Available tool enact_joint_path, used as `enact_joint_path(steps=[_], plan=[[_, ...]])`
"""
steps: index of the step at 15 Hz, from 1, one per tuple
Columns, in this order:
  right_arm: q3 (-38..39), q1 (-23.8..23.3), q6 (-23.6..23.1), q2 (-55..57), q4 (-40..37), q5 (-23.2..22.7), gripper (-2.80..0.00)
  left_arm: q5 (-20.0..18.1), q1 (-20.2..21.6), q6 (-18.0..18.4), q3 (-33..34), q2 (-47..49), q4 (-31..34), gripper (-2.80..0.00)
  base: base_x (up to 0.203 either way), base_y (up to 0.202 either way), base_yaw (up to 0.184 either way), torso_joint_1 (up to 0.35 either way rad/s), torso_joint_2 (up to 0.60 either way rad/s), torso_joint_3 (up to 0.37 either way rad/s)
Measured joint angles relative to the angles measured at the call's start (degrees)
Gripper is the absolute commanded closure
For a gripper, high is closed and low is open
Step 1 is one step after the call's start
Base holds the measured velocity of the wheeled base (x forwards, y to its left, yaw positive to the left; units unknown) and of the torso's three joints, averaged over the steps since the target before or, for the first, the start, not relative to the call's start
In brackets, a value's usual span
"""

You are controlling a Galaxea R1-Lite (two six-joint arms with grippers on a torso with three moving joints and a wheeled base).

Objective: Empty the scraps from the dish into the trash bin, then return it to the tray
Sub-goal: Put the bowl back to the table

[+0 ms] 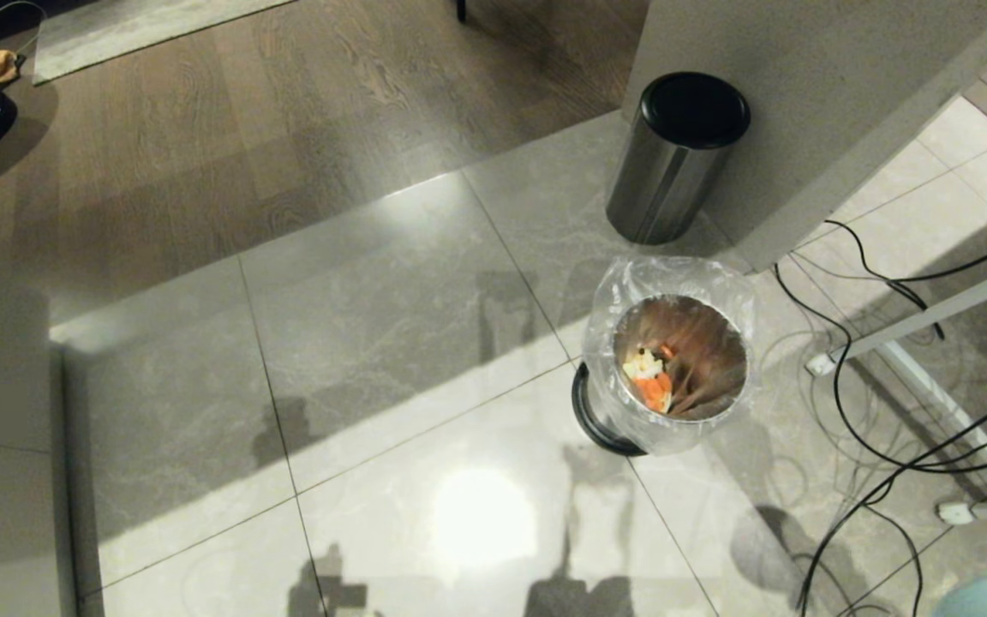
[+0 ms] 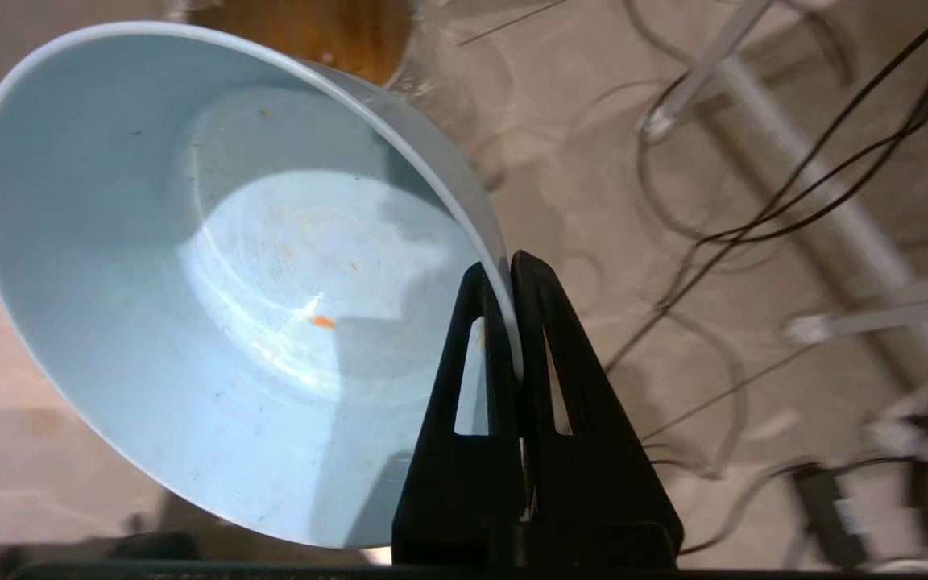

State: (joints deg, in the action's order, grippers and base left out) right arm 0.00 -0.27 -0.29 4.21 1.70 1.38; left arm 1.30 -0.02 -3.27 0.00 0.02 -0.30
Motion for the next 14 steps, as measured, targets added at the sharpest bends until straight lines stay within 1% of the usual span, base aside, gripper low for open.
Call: enact_joint_path(steps=[5,14], plan=[[0.0,0.09,1.23,-3.92,-0.65,-0.25,0.0,-0.01,0.02,0.03,0.0,0.0,-0.02,0.0,0.0,0.0,0.0,0.0,0.0,0.0],[0.0,0.09,1.25,-4.4,-0.58,-0.23,0.0,0.0,0.0,0.0,0.0,0.0,-0.02,0.0,0.0,0.0,0.0,0.0,0.0,0.0]])
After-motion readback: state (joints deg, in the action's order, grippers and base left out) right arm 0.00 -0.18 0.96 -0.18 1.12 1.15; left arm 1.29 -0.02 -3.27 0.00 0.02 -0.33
